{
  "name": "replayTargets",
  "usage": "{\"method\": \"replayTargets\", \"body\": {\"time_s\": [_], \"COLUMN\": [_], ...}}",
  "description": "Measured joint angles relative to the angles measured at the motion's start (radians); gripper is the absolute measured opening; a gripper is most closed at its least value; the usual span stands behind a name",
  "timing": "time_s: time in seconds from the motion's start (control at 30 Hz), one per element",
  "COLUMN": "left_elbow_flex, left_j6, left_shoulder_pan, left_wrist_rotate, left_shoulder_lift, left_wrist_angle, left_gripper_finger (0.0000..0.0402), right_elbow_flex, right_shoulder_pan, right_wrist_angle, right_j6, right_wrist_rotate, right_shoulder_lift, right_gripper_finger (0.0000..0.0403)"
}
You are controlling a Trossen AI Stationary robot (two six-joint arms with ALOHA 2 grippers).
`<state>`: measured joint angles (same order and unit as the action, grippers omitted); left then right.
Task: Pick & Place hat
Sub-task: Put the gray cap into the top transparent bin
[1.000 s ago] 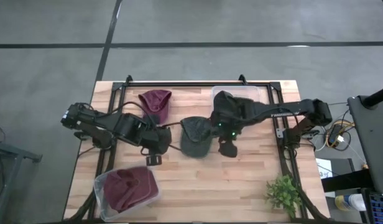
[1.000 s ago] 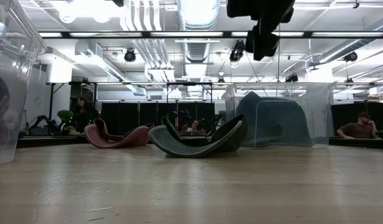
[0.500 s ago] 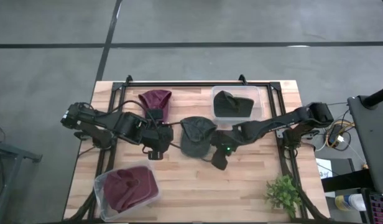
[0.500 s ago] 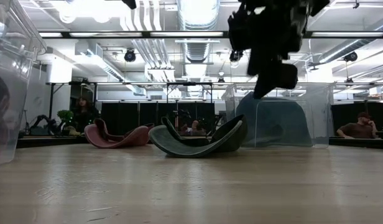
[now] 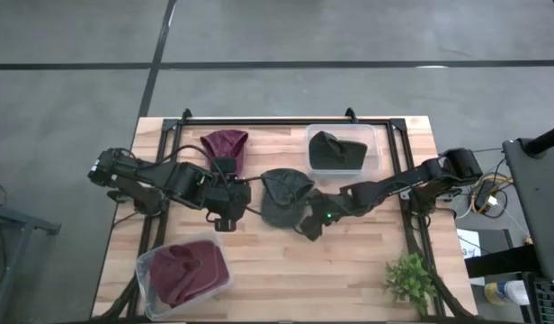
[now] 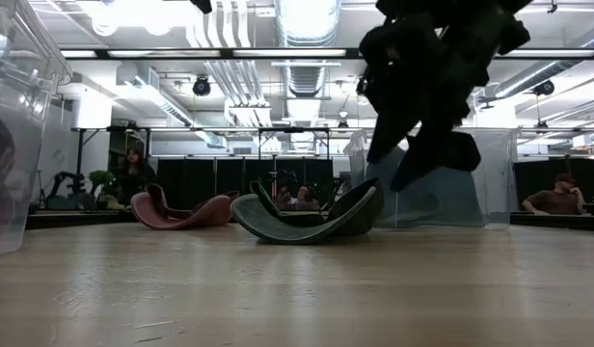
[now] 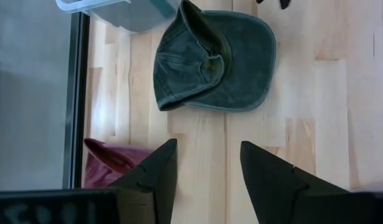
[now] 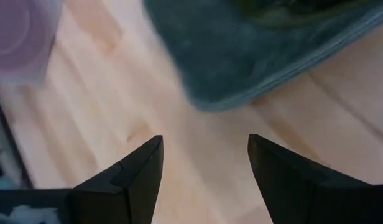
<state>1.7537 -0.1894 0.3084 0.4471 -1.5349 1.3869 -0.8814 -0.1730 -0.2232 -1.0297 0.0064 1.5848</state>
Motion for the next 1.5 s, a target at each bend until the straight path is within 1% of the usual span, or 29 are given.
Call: {"method": "replayTargets", "body": {"time_s": [0.07, 0.27, 0.47, 0.67, 0.87, 0.97, 1.1, 1.23, 1.3, 1.4, 1.5], "left_elbow_flex": [0.000, -0.002, -0.008, -0.008, -0.008, -0.008, -0.008, -0.008, -0.008, -0.008, -0.008], "left_j6": [0.000, 0.000, -0.002, -0.002, -0.002, -0.001, -0.001, -0.001, -0.001, -0.001, -0.001], "left_shoulder_pan": [0.000, 0.000, 0.000, 0.000, 0.000, 0.000, 0.000, 0.000, 0.000, 0.000, 0.000], "left_wrist_rotate": [0.000, 0.000, 0.000, 0.000, 0.000, 0.000, 0.000, 0.000, 0.000, -0.001, -0.001], "left_shoulder_lift": [0.000, 0.000, 0.000, 0.000, 0.000, 0.000, 0.000, 0.000, 0.000, 0.000, 0.000], "left_wrist_angle": [-0.002, -0.007, -0.010, -0.011, -0.011, -0.011, -0.011, -0.015, -0.016, -0.018, -0.018], "left_gripper_finger": [0.0167, 0.0167, 0.0167, 0.0167, 0.0167, 0.0167, 0.0167, 0.0167, 0.0167, 0.0167, 0.0167], "right_elbow_flex": [0.016, 0.056, 0.077, 0.077, 0.085, 0.091, 0.093, 0.093, 0.089, 0.081, 0.081], "right_shoulder_pan": [0.004, 0.035, 0.066, 0.087, 0.088, 0.089, 0.086, 0.086, 0.086, 0.086, 0.086], "right_wrist_angle": [0.037, 0.131, 0.137, 0.151, 0.179, 0.182, 0.195, 0.238, 0.252, 0.269, 0.272], "right_j6": [-0.002, 0.000, -0.004, 0.042, 0.038, 0.041, 0.040, 0.041, 0.067, 0.111, 0.150], "right_wrist_rotate": [0.028, 0.038, 0.050, 0.072, 0.073, 0.080, 0.120, 0.083, 0.059, 0.046, 0.039], "right_shoulder_lift": [0.000, 0.002, 0.003, 0.003, 0.003, 0.006, 0.038, 0.098, 0.110, 0.113, 0.112], "right_gripper_finger": [0.0228, 0.0228, 0.0228, 0.0228, 0.0223, 0.0217, 0.0209, 0.0200, 0.0194, 0.0177, 0.0146]}}
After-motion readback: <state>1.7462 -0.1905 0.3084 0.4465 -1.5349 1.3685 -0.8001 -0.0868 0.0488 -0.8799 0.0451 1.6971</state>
